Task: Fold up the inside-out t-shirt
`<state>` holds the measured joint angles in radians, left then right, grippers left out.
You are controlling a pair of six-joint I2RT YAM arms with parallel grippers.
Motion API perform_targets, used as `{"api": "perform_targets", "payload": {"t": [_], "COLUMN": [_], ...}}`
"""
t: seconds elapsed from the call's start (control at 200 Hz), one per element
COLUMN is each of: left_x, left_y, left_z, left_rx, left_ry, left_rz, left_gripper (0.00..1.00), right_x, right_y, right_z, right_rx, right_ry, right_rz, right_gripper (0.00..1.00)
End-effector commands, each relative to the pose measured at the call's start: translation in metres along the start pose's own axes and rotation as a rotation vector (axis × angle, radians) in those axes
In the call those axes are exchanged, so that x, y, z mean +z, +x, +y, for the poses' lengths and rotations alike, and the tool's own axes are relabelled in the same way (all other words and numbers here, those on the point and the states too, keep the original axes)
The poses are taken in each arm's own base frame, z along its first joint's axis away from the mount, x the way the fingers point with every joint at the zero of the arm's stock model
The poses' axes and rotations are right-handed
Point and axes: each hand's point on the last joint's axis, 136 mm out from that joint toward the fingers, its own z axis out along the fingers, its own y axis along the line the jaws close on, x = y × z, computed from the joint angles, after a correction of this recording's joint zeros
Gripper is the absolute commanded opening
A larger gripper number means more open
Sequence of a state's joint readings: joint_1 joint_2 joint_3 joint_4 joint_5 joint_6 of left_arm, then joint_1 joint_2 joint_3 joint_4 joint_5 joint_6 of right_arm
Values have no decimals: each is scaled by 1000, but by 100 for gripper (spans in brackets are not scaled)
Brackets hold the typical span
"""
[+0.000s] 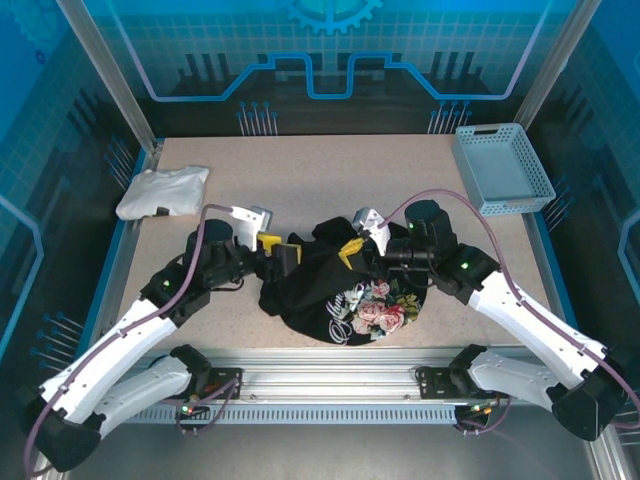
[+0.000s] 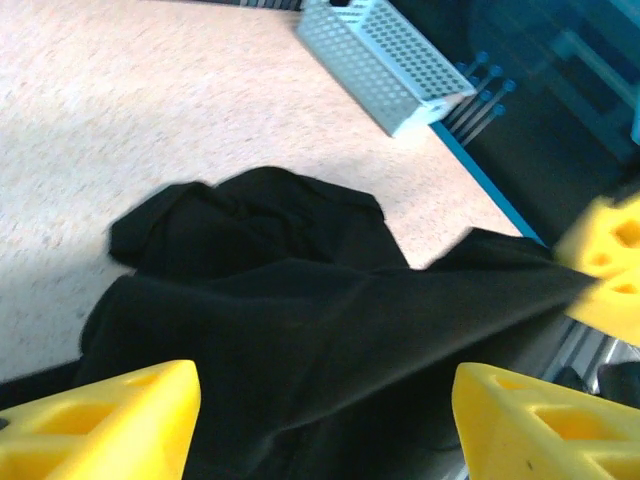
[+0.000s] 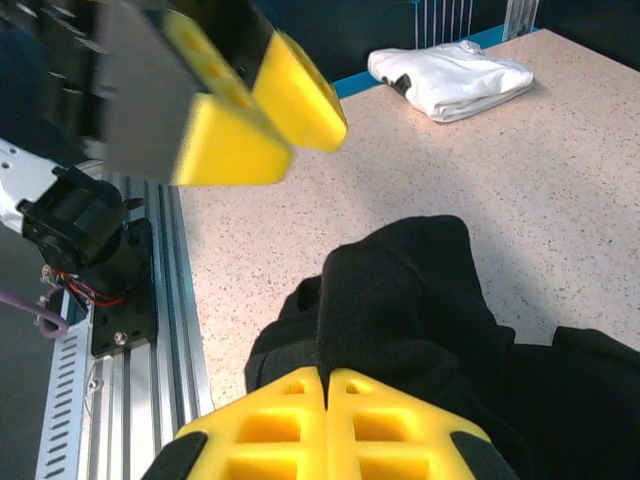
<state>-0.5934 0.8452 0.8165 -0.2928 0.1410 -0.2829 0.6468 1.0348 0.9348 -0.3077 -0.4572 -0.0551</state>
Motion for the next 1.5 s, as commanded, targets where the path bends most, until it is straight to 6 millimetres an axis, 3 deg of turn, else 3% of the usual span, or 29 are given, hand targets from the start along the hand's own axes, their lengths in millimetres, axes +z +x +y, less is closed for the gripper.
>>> {"api": "perform_targets", "payload": {"t": [0.0,0.24,0.475,0.68,0.74,0.79,0.825,0.855,0.88,0.98,1.085,1.211,1.321,1.451,1.466,1.496], "left_x": [5,32,53,83,91,95,94,91,86,60,39,27,23,24,24,25], "left_y": [-8,19,28,22,19,12,5,-1,-9,-29,-31,-27,-25,-22,-21,-21], "left_z": [-1,-22,-11,-24,-27,-26,-25,-25,-24,-41,-59,-63,-60,-58,-58,-58], "left_rx": [172,314,339,281,216,131,59,-3,-48,-212,-276,-310,-313,-309,-309,-306], "left_ry": [-59,50,17,114,159,182,198,218,241,390,495,511,493,483,482,481], "left_rz": [11,169,248,258,275,280,273,259,237,161,171,199,201,208,209,210], "left_gripper": [72,79,76,49,34,12,0,0,0,0,0,0,0,0,0,0], "right_x": [-5,-7,-9,-9,-11,-13,-16,-19,-19,-26,-27,-21,-27,-27,-29,-28], "right_y": [-8,-2,-2,6,11,16,21,21,33,52,58,54,47,40,28,24], "right_z": [3,1,2,5,3,0,-6,-12,-19,-43,-55,-51,-45,-17,-13,-6], "right_rx": [-63,-73,-82,-82,-78,-72,-61,-58,-40,-29,-40,-79,-83,-86,-94,-94], "right_ry": [-16,-3,-1,-11,9,46,89,139,186,391,495,496,479,332,313,271], "right_rz": [1,31,31,41,44,49,53,46,65,101,146,190,180,140,110,94], "right_gripper": [0,0,0,0,0,0,0,0,0,0,4,22,35,46,47,49]}}
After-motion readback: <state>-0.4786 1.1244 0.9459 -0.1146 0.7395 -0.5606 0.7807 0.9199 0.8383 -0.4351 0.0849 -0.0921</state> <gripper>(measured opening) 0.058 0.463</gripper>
